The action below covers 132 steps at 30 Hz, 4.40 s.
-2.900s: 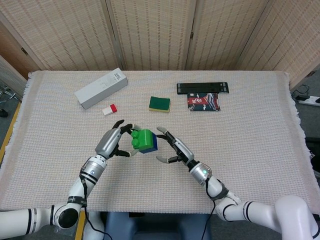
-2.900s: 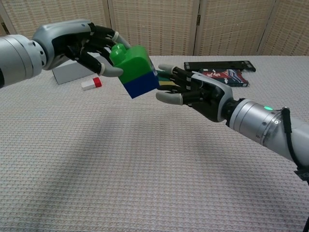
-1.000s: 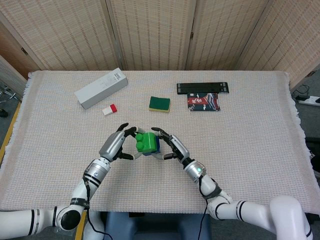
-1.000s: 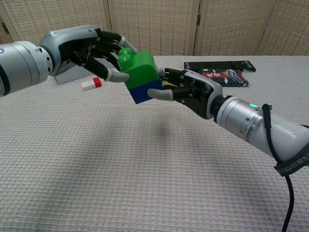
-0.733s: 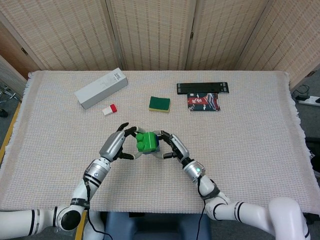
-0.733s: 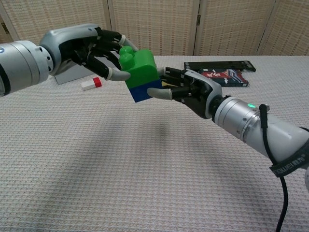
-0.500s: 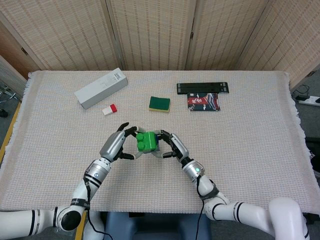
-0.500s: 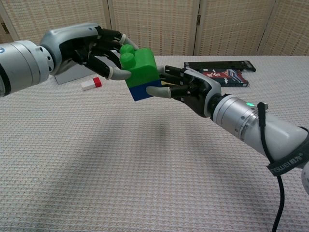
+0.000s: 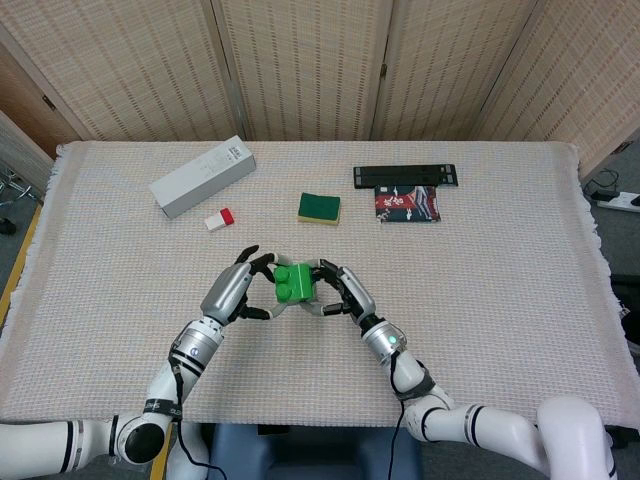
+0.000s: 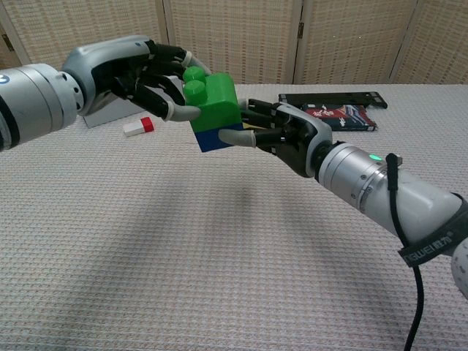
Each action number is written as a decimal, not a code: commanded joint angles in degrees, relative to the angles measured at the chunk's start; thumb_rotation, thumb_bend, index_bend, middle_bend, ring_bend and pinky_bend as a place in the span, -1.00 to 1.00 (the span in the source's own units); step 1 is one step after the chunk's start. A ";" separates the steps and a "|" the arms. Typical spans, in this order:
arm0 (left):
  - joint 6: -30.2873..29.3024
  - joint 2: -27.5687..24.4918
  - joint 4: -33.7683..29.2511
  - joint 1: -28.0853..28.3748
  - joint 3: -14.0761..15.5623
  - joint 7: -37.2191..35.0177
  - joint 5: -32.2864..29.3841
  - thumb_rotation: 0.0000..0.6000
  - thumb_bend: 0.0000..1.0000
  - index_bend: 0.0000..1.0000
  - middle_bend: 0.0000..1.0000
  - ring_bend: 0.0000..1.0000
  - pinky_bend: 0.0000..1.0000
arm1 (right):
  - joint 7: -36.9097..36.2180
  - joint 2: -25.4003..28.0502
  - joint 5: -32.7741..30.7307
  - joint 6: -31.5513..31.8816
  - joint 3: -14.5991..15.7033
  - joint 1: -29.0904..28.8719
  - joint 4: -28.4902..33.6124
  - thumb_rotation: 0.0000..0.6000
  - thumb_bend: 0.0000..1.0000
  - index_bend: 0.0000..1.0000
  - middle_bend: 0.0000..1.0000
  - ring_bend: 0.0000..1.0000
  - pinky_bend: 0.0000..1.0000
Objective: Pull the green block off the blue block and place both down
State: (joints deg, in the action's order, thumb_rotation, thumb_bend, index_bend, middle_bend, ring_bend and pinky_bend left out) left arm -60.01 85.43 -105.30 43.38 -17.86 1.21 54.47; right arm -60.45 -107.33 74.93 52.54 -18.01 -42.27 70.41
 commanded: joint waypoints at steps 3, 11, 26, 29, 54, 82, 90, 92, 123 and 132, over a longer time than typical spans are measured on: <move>-0.84 0.62 0.20 -0.19 -0.41 -0.43 0.35 1.00 -0.08 0.37 0.66 -0.05 -0.88 | 2.29 -0.37 0.26 1.01 0.28 0.50 -0.55 1.00 -0.36 0.74 -0.30 -0.21 -0.63; -1.77 0.44 -0.61 -0.76 -1.43 -1.67 0.90 1.00 -0.08 0.42 0.71 0.03 -0.80 | 7.26 -1.27 0.22 2.53 0.52 1.00 -0.94 1.00 -0.36 0.74 -0.30 -0.21 -0.63; -2.01 -2.49 -1.66 -2.13 -2.98 -4.41 1.74 1.00 -0.08 0.43 0.71 0.03 -0.79 | 13.89 -1.22 0.09 4.43 0.36 1.95 -1.98 1.00 -0.35 0.74 -0.30 -0.21 -0.63; -1.67 -3.47 -1.71 -2.26 -3.24 -4.75 1.89 1.00 -0.08 0.43 0.71 0.03 -0.80 | 15.56 -0.73 0.20 4.78 0.58 2.25 -1.99 1.00 -0.35 0.74 -0.30 -0.21 -0.63; 1.19 4.60 19.19 -6.57 5.96 -11.92 9.46 1.00 -0.08 0.42 0.71 -0.04 -0.90 | 40.81 9.93 -3.03 3.69 5.85 6.29 4.94 1.00 -0.36 0.74 -0.30 -0.21 -0.63; 5.62 9.62 30.87 -7.50 6.00 -18.14 12.82 1.00 -0.08 0.39 0.71 -0.07 -0.97 | 47.37 10.80 -7.54 -0.38 5.35 6.59 3.95 1.00 -0.35 0.74 -0.35 -0.26 -0.63; 7.64 8.79 30.97 -7.33 6.57 -18.03 13.49 1.00 -0.10 -0.07 0.25 -0.43 -1.00 | 45.50 11.60 -6.09 -1.57 5.46 6.41 4.46 1.00 -0.35 0.21 -0.51 -0.41 -0.67; 8.49 8.26 30.59 -7.15 6.83 -17.30 13.40 1.00 -0.10 -0.27 -0.04 -0.60 -1.00 | 44.79 11.78 -5.17 -1.54 5.63 6.37 4.23 1.00 -0.35 -0.12 -0.62 -0.51 -0.71; 4.59 -10.60 11.63 -10.60 10.52 -11.79 22.83 1.00 -0.49 -0.83 -0.96 -1.00 -1.00 | 60.64 31.82 5.69 10.63 12.32 13.66 22.91 1.00 -0.36 -1.00 -1.00 -1.00 -1.00; -13.94 -13.13 12.80 -21.85 17.73 -3.28 32.36 1.00 -0.49 -0.82 -0.94 -1.00 -1.00 | 82.75 34.43 3.81 22.92 16.70 22.70 28.94 1.00 -0.35 -1.00 -1.00 -1.00 -1.00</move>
State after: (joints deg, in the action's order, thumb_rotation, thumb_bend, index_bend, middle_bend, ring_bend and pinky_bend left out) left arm -69.05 73.53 -93.10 25.83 -3.46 -5.42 83.49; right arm 15.63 -73.96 79.77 70.28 -3.43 -23.76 96.50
